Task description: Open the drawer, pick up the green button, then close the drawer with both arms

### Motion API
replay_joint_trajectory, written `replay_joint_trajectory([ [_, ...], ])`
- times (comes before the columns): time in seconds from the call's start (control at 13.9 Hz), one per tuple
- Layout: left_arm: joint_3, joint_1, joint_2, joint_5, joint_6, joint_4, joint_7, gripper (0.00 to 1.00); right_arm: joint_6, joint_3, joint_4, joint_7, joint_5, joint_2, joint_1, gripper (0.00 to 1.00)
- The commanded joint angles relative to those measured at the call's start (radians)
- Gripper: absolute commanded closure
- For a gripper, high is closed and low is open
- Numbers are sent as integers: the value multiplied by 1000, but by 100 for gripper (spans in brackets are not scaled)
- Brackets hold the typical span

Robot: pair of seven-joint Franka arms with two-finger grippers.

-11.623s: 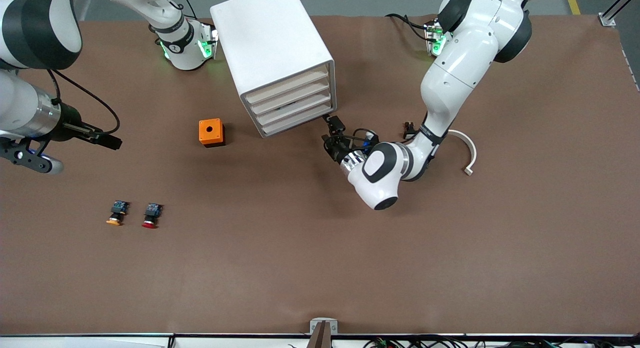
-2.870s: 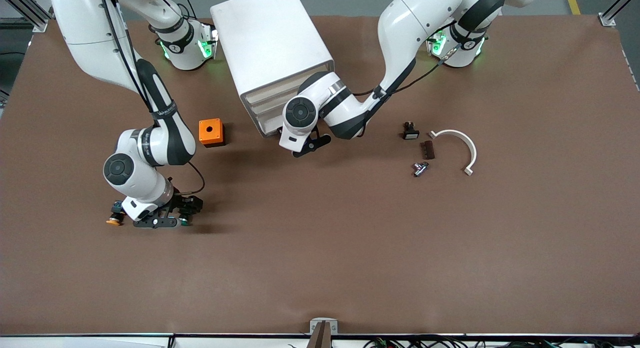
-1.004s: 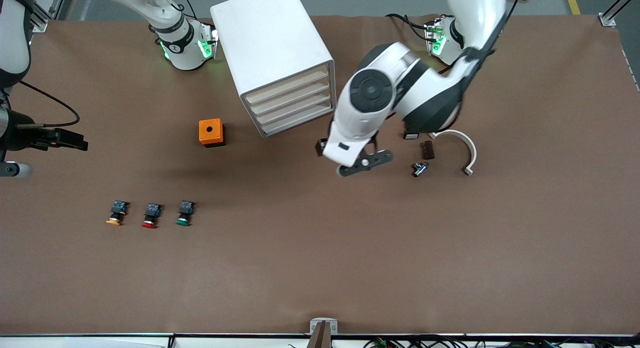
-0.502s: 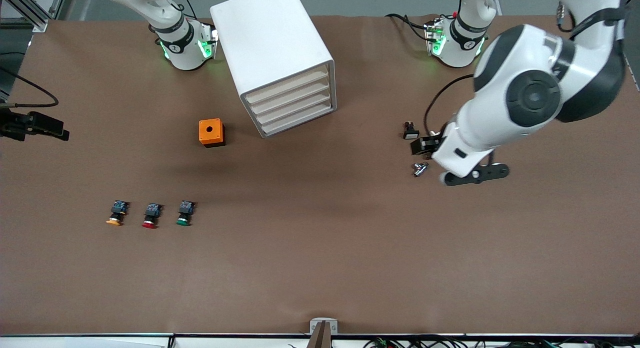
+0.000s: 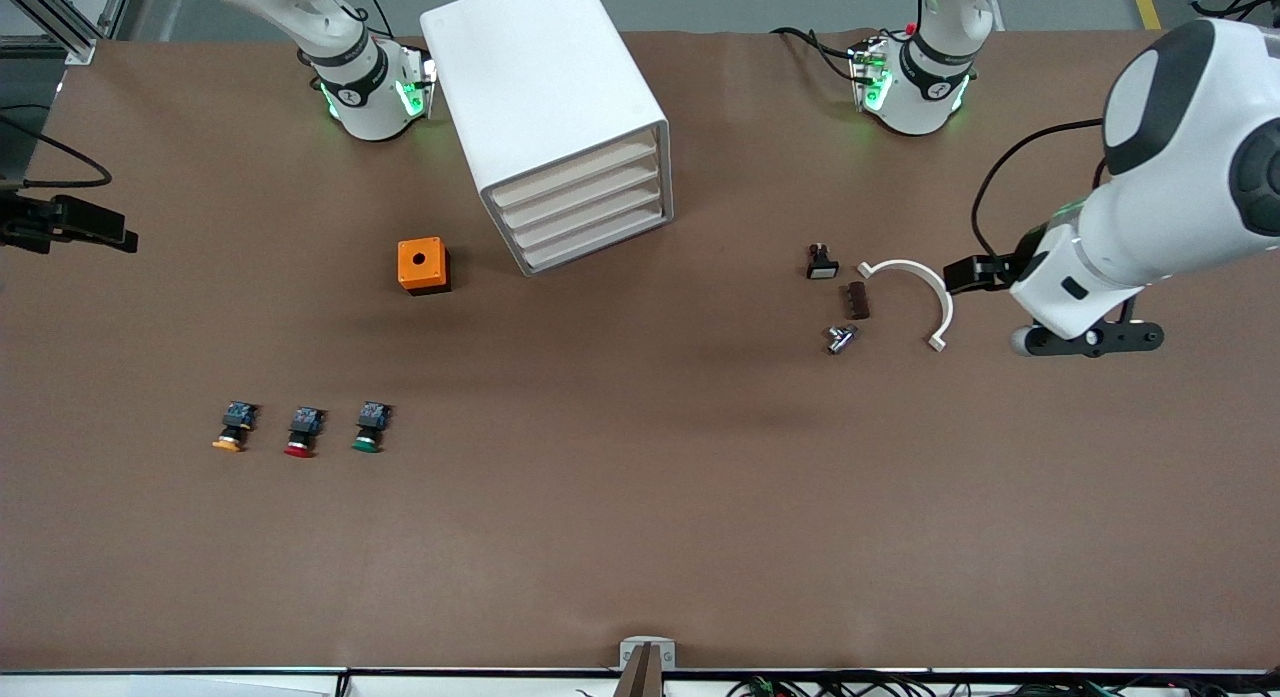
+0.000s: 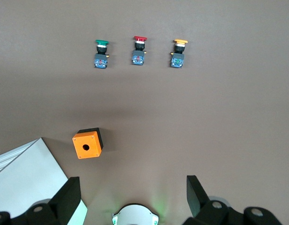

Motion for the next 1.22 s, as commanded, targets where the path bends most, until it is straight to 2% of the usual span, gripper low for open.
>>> replay_joint_trajectory([
  [0.0, 198, -104, -125, -64, 40, -137, 130, 1, 10, 8, -41, -2, -6, -57, 5, 0],
  [0.22, 241, -105, -226, -78, 126, -275, 205, 0, 36, 8, -68, -2, -6, -80, 3, 0],
  [0.36, 249, -95, -289, -78, 213, -361, 205, 0, 113, 13, -168, -2, -3, -141, -17, 0],
  [0.5, 249, -89, -291, -71, 223, -341, 205, 0, 145, 57, -222, -2, -3, -186, -58, 0],
  [0.72, 234, -66, -287, -69, 217, -248, 197, 0, 121, 121, -220, 0, -1, -202, -127, 0],
  [1.15, 235, -66, -287, -26, 117, -108, 191, 0, 131, 135, -193, -11, -9, -231, -127, 0],
])
